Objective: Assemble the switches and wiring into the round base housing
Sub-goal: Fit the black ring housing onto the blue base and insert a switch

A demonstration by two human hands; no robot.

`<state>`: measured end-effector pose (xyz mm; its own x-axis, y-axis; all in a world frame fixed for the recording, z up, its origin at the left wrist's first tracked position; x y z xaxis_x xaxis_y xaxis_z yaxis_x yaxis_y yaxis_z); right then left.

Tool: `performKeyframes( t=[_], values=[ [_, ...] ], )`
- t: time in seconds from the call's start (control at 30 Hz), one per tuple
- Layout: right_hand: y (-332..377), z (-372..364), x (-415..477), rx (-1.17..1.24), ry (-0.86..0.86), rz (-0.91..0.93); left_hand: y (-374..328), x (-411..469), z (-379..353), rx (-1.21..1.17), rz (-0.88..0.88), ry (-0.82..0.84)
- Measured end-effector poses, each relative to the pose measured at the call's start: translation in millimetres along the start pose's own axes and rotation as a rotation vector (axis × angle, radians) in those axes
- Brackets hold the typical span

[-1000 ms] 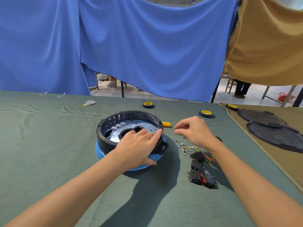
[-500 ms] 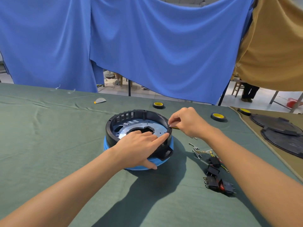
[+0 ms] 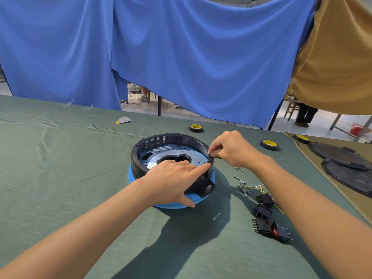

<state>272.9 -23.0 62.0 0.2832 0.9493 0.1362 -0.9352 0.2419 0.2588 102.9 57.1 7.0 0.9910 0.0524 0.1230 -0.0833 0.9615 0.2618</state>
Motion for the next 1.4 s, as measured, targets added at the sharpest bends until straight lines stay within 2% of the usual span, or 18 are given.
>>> performKeyframes(
  t=[0.13, 0.4, 0.47, 0.6, 0.93, 1.07, 1.17, 1.27, 1.4],
  values=[
    [0, 1, 0, 0.053, 0.024, -0.036, 5, 4, -1, -0.143, 0.032, 0.069],
    [5, 5, -3, 0.103, 0.065, -0.108, 7, 6, 0, -0.252, 0.064, 0.137],
    [3, 5, -3, 0.23, 0.047, -0.189, 8, 6, 0, -0.266, 0.076, 0.14],
    [0, 0, -6, 0.736, 0.013, -0.44, 7, 5, 1, -0.267, 0.088, 0.146],
    [2, -19, -12, 1.27, 0.057, -0.794, 6, 5, 3, -0.289, 0.115, 0.164],
    [2, -24, -18, 1.202, 0.026, -0.834, 3, 5, 7, -0.341, 0.146, 0.177],
    [2, -28, -21, 1.13, -0.057, -0.785, -1, 5, 14, -0.349, 0.169, 0.16],
    [2, -37, -28, 1.259, -0.111, -0.761, -7, 10, 26, -0.255, 0.18, 0.105],
    [-4, -43, -34, 1.557, -0.122, -0.78, -22, 27, 40, -0.204, 0.243, -0.044]
  ],
)
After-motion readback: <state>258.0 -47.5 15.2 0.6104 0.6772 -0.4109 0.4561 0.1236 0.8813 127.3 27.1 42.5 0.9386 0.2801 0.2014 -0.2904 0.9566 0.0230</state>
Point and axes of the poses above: each hand's wrist, its own x-axis towards the middle knuckle, its own z-axis out of the back of the hand, y = z × x, the point moved 2 cm from there along x, towards the middle knuckle, and after that the axes turned 7 degrees about y, right-handed, at the moved point
